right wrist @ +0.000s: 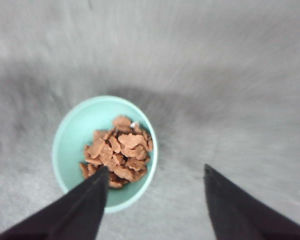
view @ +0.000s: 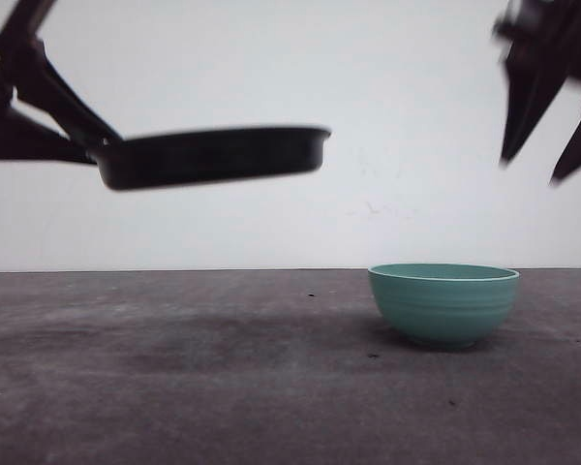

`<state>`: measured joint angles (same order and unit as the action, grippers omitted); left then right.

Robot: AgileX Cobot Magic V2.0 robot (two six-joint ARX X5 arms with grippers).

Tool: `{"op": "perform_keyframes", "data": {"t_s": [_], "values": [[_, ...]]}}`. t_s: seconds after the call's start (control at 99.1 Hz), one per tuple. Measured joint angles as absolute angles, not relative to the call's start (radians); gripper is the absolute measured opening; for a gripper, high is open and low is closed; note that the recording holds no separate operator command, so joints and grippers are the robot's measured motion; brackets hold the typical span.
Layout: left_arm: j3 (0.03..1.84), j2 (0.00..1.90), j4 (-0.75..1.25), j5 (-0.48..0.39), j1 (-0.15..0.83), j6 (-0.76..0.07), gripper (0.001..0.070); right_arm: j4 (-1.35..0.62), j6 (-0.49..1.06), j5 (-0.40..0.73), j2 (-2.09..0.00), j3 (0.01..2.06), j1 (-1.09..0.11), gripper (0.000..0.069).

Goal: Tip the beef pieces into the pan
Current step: 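Grasp the green bowl rim with the right gripper and lift it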

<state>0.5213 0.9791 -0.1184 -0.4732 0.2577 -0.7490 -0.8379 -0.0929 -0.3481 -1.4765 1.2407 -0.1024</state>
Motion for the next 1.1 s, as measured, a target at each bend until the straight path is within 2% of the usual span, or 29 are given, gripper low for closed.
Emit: {"op": "perform_keyframes", "data": {"t_s": [0.091, 0.212, 0.303, 0.424, 0.616, 0.666, 0.747, 0.807, 1.1], "values": [[0.521, 0.925, -0.083, -0.474, 0.271, -0.749, 0.0056, -0.797, -0.093, -0.390, -1.573, 1.241, -0.103, 0.0338], [0.521, 0.877, -0.058, -0.474, 0.280, -0.749, 0.0056, -0.752, -0.094, -0.390, -1.677, 1.241, -0.104, 0.0330], [0.521, 0.857, -0.024, -0.474, 0.283, -0.749, 0.0056, -0.734, -0.094, -0.390, -1.734, 1.241, -0.104, 0.0295], [0.521, 0.854, 0.020, -0.479, 0.285, -0.749, 0.0056, -0.705, -0.096, -0.392, -1.774, 1.241, -0.105, 0.0254], [0.521, 0.854, 0.036, -0.484, 0.285, -0.745, 0.0056, -0.669, -0.119, -0.392, -1.807, 1.241, -0.111, 0.0237], [0.521, 0.854, 0.039, -0.485, 0.285, -0.743, 0.0056, -0.664, -0.122, -0.393, -1.807, 1.241, -0.115, 0.0196], [0.521, 0.854, 0.048, -0.486, 0.285, -0.732, 0.0056, -0.661, -0.127, -0.403, -1.807, 1.241, -0.125, 0.0074], [0.521, 0.854, 0.052, -0.486, 0.286, -0.726, 0.0056, -0.659, -0.128, -0.422, -1.807, 1.241, -0.131, 0.0032], [0.524, 0.854, 0.093, -0.487, 0.292, -0.725, 0.0056, -0.645, -0.137, -0.439, -1.760, 1.239, -0.165, 0.0012]]}}
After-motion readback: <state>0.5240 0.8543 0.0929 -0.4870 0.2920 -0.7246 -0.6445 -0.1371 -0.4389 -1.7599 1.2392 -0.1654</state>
